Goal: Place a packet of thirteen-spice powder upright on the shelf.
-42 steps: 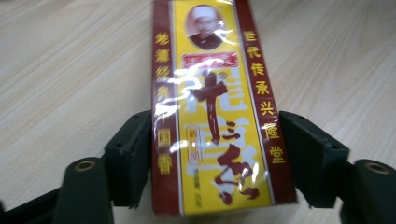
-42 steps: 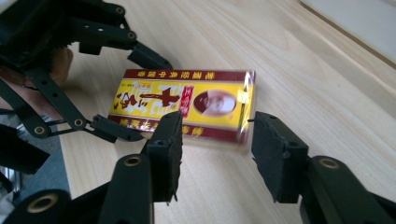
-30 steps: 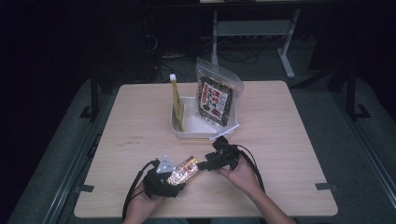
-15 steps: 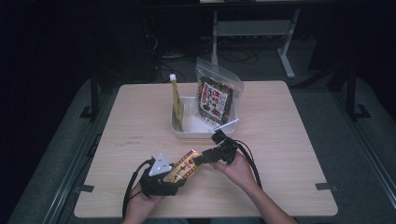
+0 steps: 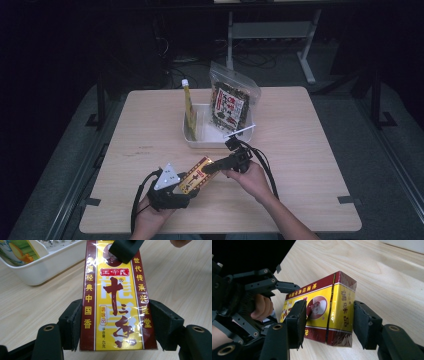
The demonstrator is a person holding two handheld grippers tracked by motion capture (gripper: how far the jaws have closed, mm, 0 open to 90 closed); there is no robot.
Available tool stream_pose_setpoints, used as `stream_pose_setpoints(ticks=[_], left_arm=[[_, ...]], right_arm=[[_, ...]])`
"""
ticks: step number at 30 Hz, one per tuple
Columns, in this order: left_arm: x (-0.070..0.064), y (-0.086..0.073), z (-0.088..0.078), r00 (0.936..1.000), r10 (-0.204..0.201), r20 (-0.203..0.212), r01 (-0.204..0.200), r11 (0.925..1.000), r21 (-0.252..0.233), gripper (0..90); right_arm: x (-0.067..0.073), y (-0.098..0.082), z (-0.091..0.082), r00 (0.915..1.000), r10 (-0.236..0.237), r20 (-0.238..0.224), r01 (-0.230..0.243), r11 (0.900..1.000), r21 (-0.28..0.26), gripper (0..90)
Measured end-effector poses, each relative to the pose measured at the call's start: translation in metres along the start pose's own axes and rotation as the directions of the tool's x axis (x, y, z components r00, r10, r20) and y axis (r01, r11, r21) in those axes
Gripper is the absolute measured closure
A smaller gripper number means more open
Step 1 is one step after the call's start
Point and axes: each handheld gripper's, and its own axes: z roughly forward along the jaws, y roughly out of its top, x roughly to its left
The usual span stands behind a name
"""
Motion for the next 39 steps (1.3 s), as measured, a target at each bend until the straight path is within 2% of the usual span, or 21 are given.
stream_pose_setpoints(ticks=[3,7,11,14,17,21,26,30,36,39], left_arm=[[0.0,-0.001,0.001,1.0,0.006,-0.006,-0.006,0.9999,0.011,32.3],[0.0,-0.002,0.003,0.9999,0.01,-0.013,-0.01,0.9997,0.02,32.1],[0.001,-0.002,0.006,0.9995,0.013,-0.029,-0.012,0.9995,0.03,31.9],[0.002,-0.002,0.007,0.9991,0.012,-0.04,-0.011,0.9991,0.04,31.4],[0.004,-0.002,0.007,0.9993,0.002,-0.037,-0.001,0.9996,0.03,30.9],[0.009,-0.001,0.01,0.9995,-0.029,-0.013,0.03,0.9986,0.043,27.1],[0.012,-0.001,0.009,0.999,-0.04,-0.02,0.04,0.9985,0.036,24.2],[0.016,-0.001,0.007,0.9979,-0.052,-0.039,0.054,0.9978,0.038,22.6],[0.02,-0.003,0.007,0.9968,-0.062,-0.05,0.064,0.997,0.044,22.4],[0.021,-0.004,0.007,0.9963,-0.064,-0.057,0.067,0.9967,0.045,22.2]], right_arm=[[0.003,0.002,-0.001,0.9998,0.013,0.018,-0.013,1.0,0.006,52.0],[0.005,0.004,-0.006,0.9993,0.037,-0.008,-0.037,0.999,-0.015,59.3],[0.011,0.009,-0.01,0.9986,0.042,-0.033,-0.043,0.998,-0.035,65.8],[0.021,0.012,-0.009,0.9999,0.016,-0.002,-0.016,0.999,-0.037,67.6],[0.031,0.017,-0.009,0.9994,-0.007,0.033,0.008,1.0,-0.027,68.3],[0.04,0.023,-0.009,0.9965,-0.036,0.075,0.037,0.999,-0.016,68.5],[0.049,0.028,-0.016,0.9864,-0.063,0.152,0.066,0.998,-0.014,68.5],[0.052,0.032,-0.024,0.9706,-0.071,0.23,0.078,0.997,-0.02,68.5],[0.054,0.039,-0.032,0.959,-0.085,0.27,0.1,0.994,-0.042,68.5],[0.058,0.044,-0.034,0.9454,-0.098,0.311,0.117,0.992,-0.044,68.5]])
